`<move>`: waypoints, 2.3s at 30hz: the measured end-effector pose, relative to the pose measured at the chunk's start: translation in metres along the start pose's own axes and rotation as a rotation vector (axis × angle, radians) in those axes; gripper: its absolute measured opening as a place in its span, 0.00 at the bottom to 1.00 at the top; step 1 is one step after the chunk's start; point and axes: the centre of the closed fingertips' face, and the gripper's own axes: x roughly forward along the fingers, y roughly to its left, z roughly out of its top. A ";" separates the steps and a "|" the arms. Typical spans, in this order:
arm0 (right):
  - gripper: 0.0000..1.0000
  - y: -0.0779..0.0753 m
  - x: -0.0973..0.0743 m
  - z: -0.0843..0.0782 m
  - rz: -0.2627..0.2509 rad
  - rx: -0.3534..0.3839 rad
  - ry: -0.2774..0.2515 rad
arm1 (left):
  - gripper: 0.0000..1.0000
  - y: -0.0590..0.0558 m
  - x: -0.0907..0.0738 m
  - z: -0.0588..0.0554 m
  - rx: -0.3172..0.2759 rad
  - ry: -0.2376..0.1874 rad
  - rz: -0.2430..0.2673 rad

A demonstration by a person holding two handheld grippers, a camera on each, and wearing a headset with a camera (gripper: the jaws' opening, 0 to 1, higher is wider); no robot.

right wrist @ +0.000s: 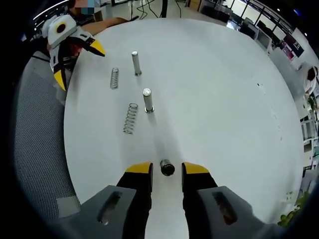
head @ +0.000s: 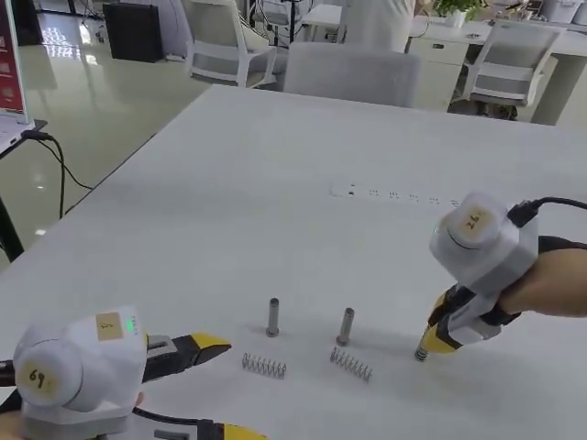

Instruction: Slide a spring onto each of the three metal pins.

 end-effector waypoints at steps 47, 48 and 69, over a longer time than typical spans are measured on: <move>0.22 0.058 0.028 0.047 0.069 -0.038 -0.051 | 0.58 0.000 0.000 0.001 0.011 0.003 0.000; 0.21 0.059 0.028 0.047 0.070 -0.036 -0.050 | 0.58 0.000 0.000 0.001 0.011 0.003 0.001; 0.14 0.059 0.049 0.042 0.061 0.051 -0.023 | 0.57 -0.001 0.000 0.000 0.011 0.009 -0.002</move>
